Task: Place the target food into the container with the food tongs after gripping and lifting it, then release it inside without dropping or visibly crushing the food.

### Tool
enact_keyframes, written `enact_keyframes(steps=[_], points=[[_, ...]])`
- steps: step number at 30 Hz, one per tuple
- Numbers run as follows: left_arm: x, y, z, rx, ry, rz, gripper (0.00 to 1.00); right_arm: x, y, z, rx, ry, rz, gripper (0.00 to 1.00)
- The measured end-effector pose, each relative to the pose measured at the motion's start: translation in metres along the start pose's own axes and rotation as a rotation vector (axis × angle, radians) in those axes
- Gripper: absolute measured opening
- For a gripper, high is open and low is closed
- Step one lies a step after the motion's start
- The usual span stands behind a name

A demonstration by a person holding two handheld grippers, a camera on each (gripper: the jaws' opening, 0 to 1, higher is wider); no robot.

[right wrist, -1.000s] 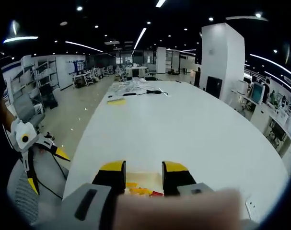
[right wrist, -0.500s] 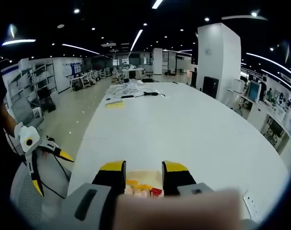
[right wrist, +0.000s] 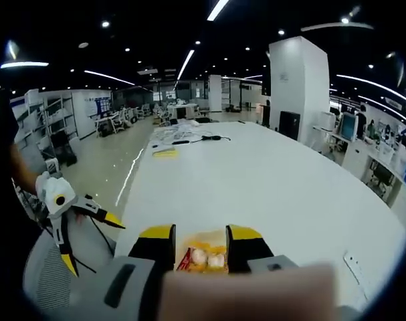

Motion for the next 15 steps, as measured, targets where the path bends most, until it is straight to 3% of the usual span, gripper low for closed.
enact_keyframes(steps=[15], points=[[0.002,-0.005,0.000,-0.002,0.035,0.045,0.99,-0.050,0.021,-0.033,0.062,0.016,0.051,0.29]])
Point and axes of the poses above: the point that each gripper's makers call its tool centre point, and the gripper's own axes: z roughly forward along the fingers, x roughly to its right, y roughly out of its underside, the point moved 9 cm from there along -z, roughly backward along the fingers, and after that the axes turned 2 degrees about -z, right-handed, at the moved point
